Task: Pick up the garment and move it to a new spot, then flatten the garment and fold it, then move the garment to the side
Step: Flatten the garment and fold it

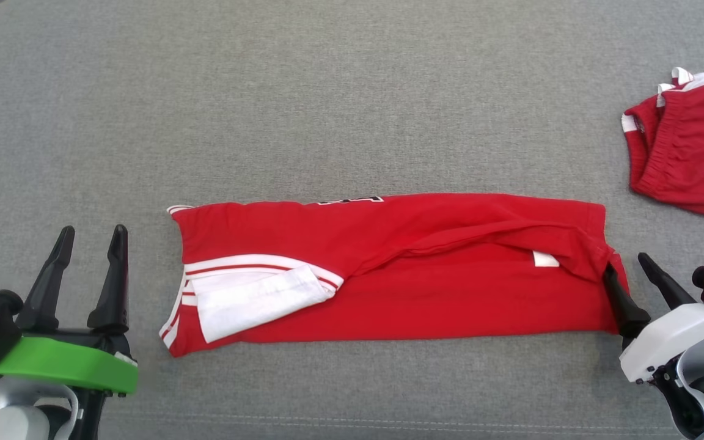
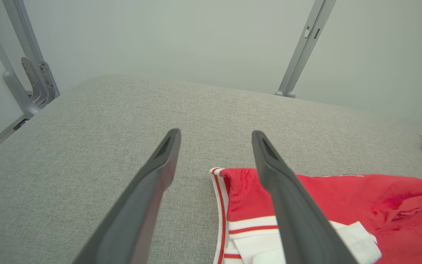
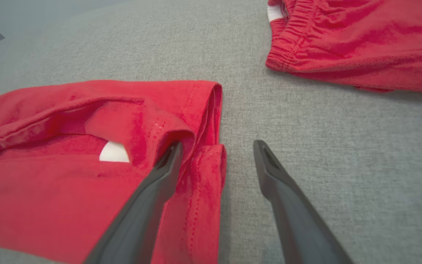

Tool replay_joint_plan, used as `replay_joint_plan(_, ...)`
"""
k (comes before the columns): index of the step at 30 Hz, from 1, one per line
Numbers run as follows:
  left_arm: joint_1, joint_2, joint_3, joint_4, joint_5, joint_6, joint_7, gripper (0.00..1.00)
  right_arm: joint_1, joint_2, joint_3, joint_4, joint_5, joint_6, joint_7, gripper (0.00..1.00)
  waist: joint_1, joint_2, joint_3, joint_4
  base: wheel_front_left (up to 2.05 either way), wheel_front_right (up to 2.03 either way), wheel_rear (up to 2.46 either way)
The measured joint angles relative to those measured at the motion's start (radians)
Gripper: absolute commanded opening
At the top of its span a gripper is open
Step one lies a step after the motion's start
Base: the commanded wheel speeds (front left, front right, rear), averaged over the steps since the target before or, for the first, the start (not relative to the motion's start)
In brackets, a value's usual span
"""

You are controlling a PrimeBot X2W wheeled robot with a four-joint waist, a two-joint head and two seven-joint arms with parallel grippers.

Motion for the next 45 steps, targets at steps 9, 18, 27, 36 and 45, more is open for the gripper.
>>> replay_joint_plan(9,0.03,-0.003,-0.008,-0.01,0.04,0.005,-0.008,1.0,-0.011,0.033,-0.002,0.103,0.058,0.02,0.023,1.0,0.0,0.0,-0.009,0.036,0.0,0.0,0.0)
replay_joint_plan(18,0.033,-0.027,-0.016,-0.022,0.051,0.013,-0.009,1.0,-0.069,0.07,-0.013,0.175,0.173,0.087,0.081,0.49,0.0,0.0,-0.017,0.067,0.0,0.0,0.0)
replay_joint_plan(27,0.055,-0.035,0.002,-0.022,0.051,0.013,-0.017,1.0,-0.082,0.087,-0.058,0.205,0.303,0.156,0.16,0.0,0.0,0.0,-0.03,0.077,0.0,0.0,0.0)
replay_joint_plan(36,0.065,-0.046,0.04,-0.033,0.051,0.014,-0.021,1.0,-0.082,-0.042,-0.232,0.196,0.44,0.15,0.224,0.0,0.0,0.0,-0.025,0.05,0.0,0.0,0.0)
replay_joint_plan(45,0.068,-0.06,0.05,-0.035,0.051,0.015,-0.028,1.0,-0.046,-0.117,-0.324,0.103,0.605,0.171,0.328,0.0,0.0,0.0,-0.017,0.029,0.0,0.0,0.0)
